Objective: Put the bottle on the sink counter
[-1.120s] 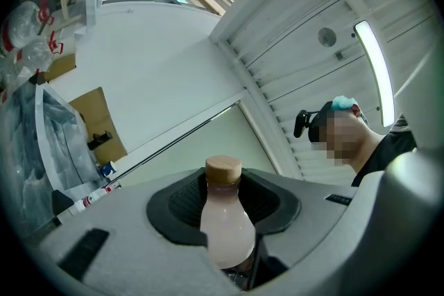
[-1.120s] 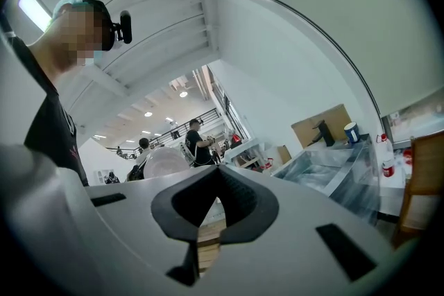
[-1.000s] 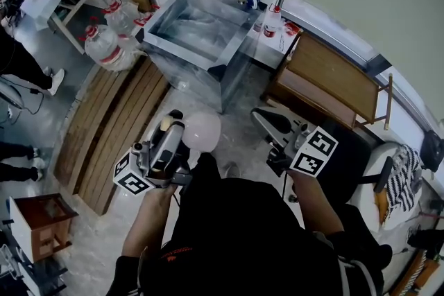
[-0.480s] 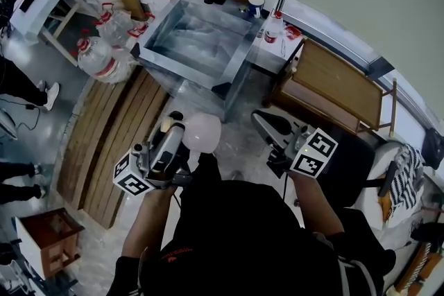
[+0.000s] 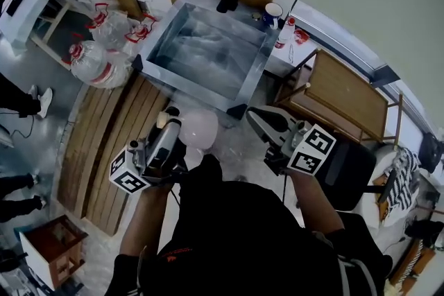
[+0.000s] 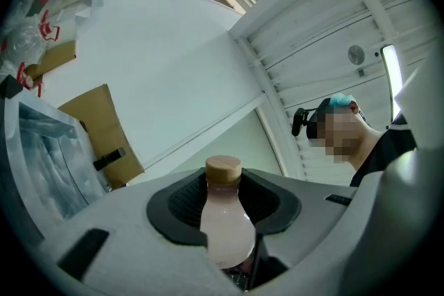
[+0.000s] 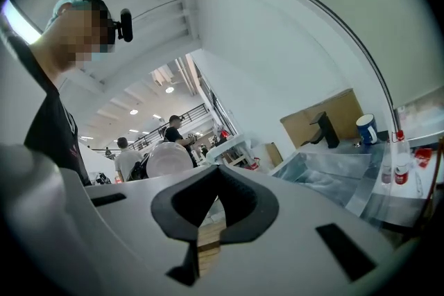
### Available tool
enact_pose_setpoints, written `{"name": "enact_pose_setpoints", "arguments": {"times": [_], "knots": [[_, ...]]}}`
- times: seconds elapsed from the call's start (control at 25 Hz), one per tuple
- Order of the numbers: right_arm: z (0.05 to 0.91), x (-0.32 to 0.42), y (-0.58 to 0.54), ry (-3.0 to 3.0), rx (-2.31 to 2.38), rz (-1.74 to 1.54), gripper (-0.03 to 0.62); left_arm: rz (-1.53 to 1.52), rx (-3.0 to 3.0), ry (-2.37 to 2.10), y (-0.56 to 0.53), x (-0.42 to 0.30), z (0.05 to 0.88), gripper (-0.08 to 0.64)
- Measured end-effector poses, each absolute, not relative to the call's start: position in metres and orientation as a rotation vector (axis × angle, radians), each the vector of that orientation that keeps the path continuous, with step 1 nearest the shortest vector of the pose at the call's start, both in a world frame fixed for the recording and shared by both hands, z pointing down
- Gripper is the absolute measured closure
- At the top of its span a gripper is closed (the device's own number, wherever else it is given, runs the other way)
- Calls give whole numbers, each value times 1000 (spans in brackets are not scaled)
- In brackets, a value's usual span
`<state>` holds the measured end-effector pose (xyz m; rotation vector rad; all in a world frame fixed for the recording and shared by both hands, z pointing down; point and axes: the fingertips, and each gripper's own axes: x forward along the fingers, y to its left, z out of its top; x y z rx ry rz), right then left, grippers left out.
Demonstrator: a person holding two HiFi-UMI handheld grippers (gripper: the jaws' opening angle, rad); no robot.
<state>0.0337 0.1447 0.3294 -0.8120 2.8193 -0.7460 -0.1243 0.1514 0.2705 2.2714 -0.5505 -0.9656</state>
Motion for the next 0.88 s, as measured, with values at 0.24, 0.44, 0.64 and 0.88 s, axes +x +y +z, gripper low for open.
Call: {"name": "enact_pose_setpoints", "arguments": {"times": [0.24,0.44,0.64,0.88], "knots": [[332,2,90,2829,-855,-773,588,-952,2248,-533,90,-155,277,419],[332,-19,47,2819,-903,-791,588,-922,2254,-505,44,-177,276,419],[330,-29,13,2795,-959,-788,588,-893,2265,-474,3,-189,275,419],[335,-37,-15,2782,-990,-807,588,-880,2254,-462,-31,-198,281,419]]}}
